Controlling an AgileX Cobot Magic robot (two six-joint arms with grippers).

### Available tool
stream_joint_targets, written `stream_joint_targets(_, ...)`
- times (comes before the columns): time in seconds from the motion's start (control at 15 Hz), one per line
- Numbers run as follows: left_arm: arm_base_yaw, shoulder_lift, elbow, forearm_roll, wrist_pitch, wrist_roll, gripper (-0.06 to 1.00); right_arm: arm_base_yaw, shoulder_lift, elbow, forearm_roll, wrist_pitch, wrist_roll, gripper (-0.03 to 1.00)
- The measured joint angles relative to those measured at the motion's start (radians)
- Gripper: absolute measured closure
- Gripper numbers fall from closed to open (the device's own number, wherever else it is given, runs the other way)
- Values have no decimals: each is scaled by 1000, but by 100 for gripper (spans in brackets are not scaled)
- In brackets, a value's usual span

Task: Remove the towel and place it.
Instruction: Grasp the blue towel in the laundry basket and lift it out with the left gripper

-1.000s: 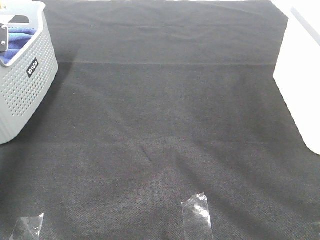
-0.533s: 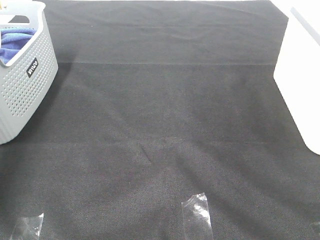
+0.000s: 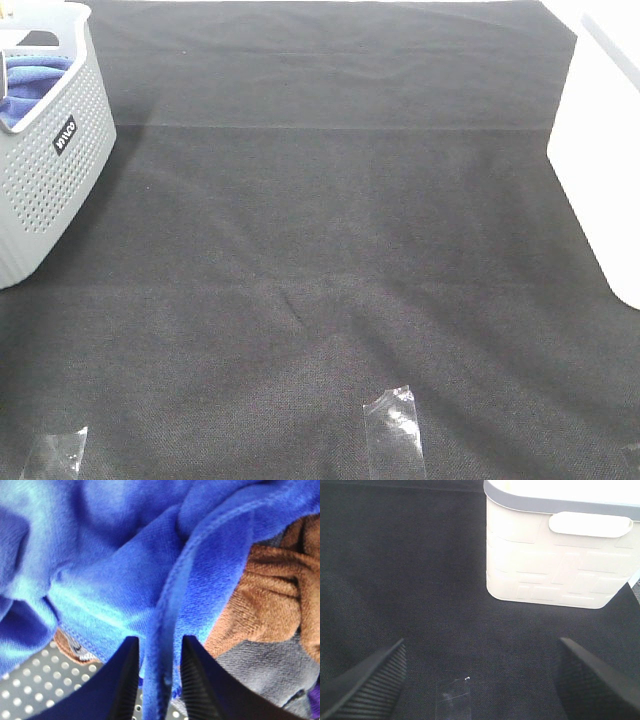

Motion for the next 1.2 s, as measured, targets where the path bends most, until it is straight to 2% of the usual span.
stream_joint_targets(0.07, 0, 0, 0, 0, -1, -13, 68, 0, 0, 0, 0, 0, 0, 21)
stream_joint_targets(0.13, 0, 0, 0, 0, 1, -18, 72, 0, 0, 0, 0, 0, 0, 21)
stream_joint_targets(0.27, 0, -1, 0, 4, 25, -24, 92, 0, 0, 0, 0, 0, 0, 21)
stream_joint_targets(0.33, 0, -7, 0, 4, 28, -27, 94, 0, 0, 0, 0, 0, 0, 21)
stream_joint_targets(0.67, -17, -124, -37, 6, 27, -116, 94, 0, 0, 0, 0, 0, 0, 21)
stream_joint_targets(1.2, -125, -440, -40, 2, 30, -193, 94, 0, 0, 0, 0, 0, 0, 21)
